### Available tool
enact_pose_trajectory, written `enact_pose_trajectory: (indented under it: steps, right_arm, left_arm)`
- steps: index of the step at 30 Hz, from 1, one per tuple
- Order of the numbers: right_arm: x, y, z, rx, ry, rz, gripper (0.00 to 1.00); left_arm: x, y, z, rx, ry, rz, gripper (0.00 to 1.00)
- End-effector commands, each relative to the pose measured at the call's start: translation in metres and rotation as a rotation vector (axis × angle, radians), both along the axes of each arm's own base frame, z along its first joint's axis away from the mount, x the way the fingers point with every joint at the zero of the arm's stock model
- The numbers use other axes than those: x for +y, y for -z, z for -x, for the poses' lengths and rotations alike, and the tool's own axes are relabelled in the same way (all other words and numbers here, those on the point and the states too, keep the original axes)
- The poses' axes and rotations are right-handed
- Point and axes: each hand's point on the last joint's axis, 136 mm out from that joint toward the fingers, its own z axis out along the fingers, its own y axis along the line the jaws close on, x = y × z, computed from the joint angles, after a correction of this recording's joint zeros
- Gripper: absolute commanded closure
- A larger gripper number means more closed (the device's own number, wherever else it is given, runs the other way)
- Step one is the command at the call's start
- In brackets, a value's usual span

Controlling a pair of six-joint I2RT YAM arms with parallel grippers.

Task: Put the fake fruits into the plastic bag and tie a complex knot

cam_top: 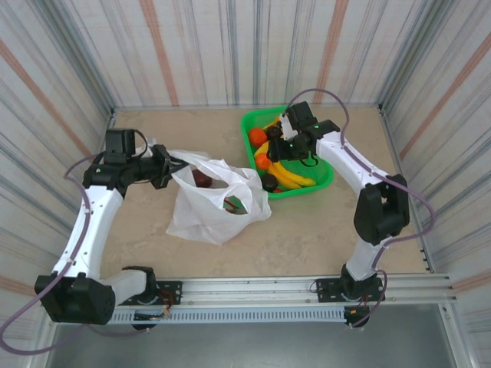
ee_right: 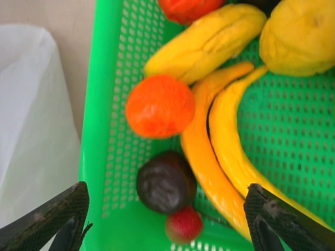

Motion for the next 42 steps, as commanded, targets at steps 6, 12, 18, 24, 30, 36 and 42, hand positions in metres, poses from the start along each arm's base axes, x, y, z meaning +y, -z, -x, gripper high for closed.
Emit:
enact_pose_trajectory:
  steps: [6,12,18,24,30,36,42]
  right_arm:
    - [0.027,0.034,-0.032,0.065,0.058,0.024,0.24]
    - [0.036,0.062,-0.047,0.089,0.069,0.087,0.27]
    - [0.039,0.077,-0.049,0.108,0.073,0.121,0.31]
    - [0.036,0.088,-0.044,0.138,0.075,0.14,0.35]
    - [0.034,0.107,-0.029,0.203,0.072,0.157,0.32]
    - [0.03,0.121,-0.013,0.239,0.061,0.209,0.3]
    - [0.024,0.132,-0.007,0.261,0.061,0.239,0.3]
  left_arm:
    - [0.003,-0.001,0.01,-0.002,0.02,0.002,0.95]
    - [0.004,0.0,0.012,0.0,0.017,0.003,0.95]
    - [0.004,-0.001,0.012,-0.001,0.018,0.004,0.95]
    - [0.003,0.001,0.01,0.005,0.019,0.006,0.95]
    - [0.003,0.002,0.009,0.007,0.018,0.006,0.95]
    - [0.003,0.002,0.009,0.007,0.019,0.008,0.95]
    - [0.003,0.002,0.009,0.008,0.018,0.009,0.95]
